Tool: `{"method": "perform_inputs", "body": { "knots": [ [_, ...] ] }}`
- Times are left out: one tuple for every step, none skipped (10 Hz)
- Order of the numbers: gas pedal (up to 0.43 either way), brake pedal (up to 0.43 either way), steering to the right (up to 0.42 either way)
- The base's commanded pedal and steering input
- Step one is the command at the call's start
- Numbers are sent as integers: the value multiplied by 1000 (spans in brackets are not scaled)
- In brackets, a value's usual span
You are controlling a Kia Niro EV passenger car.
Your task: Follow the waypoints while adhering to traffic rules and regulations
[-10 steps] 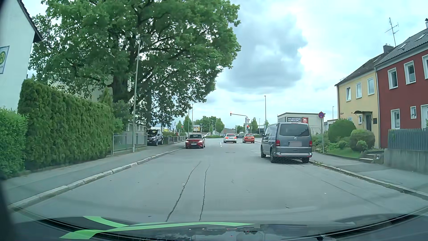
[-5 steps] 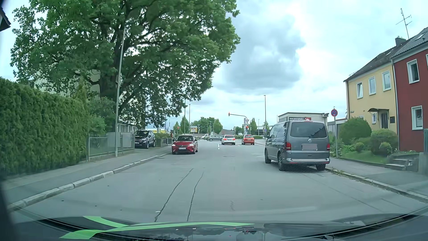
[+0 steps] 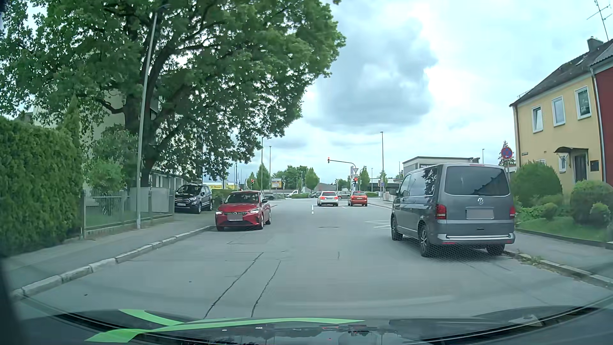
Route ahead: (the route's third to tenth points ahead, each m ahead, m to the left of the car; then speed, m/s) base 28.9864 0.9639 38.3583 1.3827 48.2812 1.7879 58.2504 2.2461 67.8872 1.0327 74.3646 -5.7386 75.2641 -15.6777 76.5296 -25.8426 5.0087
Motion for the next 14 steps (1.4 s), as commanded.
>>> {"method": "perform_inputs", "body": {
  "knots": [
    [8,0,-2],
    [8,0,0],
    [8,0,0],
    [8,0,1],
    [8,0,1],
    [8,0,1],
    [8,0,1],
    [8,0,1],
    [8,0,1],
    [8,0,1],
    [8,0,1],
    [8,0,1],
    [8,0,1],
    [8,0,1]
  ]
}}
